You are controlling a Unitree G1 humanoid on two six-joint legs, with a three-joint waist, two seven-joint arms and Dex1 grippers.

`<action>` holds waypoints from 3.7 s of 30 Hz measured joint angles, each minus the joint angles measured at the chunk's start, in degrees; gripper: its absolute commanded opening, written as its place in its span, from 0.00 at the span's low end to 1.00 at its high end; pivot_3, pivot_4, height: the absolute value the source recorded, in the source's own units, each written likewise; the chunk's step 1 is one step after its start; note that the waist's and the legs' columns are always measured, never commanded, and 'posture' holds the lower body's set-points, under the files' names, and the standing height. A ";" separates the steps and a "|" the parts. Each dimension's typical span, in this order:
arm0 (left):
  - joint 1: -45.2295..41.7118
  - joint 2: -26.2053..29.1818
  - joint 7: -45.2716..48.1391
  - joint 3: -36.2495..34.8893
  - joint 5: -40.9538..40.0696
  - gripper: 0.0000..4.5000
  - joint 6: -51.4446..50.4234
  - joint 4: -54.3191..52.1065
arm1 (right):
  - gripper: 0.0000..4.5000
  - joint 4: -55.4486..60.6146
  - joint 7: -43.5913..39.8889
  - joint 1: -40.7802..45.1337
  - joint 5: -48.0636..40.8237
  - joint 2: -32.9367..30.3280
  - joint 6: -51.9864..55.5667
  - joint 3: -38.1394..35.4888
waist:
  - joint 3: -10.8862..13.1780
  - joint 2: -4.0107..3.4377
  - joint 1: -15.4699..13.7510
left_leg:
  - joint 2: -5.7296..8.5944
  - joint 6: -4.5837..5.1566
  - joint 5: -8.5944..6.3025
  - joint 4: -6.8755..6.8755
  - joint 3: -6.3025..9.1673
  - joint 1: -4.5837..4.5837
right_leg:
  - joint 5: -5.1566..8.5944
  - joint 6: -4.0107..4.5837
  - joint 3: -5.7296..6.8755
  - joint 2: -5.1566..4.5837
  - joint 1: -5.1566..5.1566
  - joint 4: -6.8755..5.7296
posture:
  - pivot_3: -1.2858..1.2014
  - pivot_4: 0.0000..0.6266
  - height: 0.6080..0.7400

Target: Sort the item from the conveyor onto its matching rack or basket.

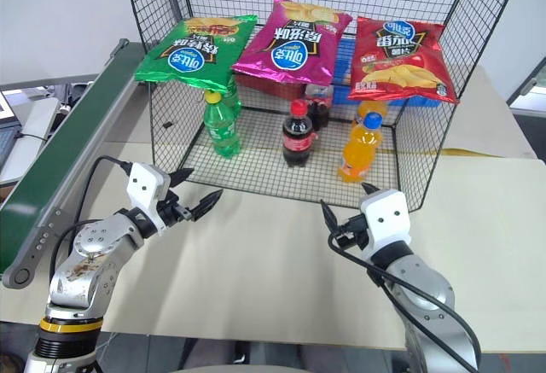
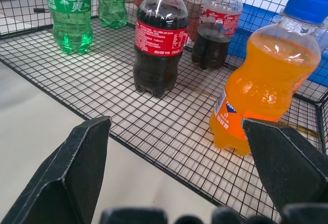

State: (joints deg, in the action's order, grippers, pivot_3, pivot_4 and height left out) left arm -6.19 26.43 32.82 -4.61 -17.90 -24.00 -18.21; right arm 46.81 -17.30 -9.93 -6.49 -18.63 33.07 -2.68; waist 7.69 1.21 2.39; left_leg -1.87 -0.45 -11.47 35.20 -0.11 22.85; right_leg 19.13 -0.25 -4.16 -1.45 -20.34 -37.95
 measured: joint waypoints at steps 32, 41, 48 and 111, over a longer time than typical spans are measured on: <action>1.69 -0.11 1.03 -3.04 -6.70 0.99 -2.13 -3.12 | 1.00 3.58 -0.75 -4.09 -3.78 -1.48 -0.87 -2.33 | 0.00 0.01 0.02 | -0.01 0.00 0.00 0.01 -0.01 0.00 | 0.00 0.00 -0.01 0.01 0.01 0.03 | 0.52 0.24 1.00; 1.61 -0.07 1.74 -2.43 -6.39 0.99 -0.98 -2.81 | 1.00 3.58 -1.30 -4.33 -3.85 -2.08 -1.44 -2.50 | 0.00 0.01 0.01 | -0.01 0.00 0.00 0.01 -0.01 0.00 | 0.01 -0.01 -0.01 0.01 0.01 0.03 | 0.52 0.24 1.00; 1.62 -0.07 1.74 -2.08 -6.23 0.99 -0.82 -2.28 | 1.00 3.58 -1.27 -4.21 -3.85 -2.08 -1.89 -2.50 | 0.00 0.01 0.03 | -0.01 0.00 0.00 0.01 -0.01 0.00 | 0.01 -0.01 -0.01 0.01 0.01 0.04 | 0.52 0.24 1.00; -8.76 11.07 -12.95 -32.19 -6.18 0.99 4.82 25.75 | 1.00 -11.44 -22.41 44.70 -42.23 -18.75 12.29 -0.99 | 0.08 0.13 -0.03 | -0.02 0.01 0.00 -0.05 0.08 0.01 | -0.02 0.04 0.33 -0.76 -0.03 -0.03 | 0.52 0.24 1.00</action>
State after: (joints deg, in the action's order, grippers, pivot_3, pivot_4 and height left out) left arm -14.95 37.50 19.87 -36.81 -24.08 -19.19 7.53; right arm 35.37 -39.72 34.77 -48.72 -37.38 45.37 -3.67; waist 7.76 1.34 2.36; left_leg -1.89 -0.45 -11.47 35.15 -0.03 22.86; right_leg 19.11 -0.21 -3.84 -2.21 -20.37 -37.98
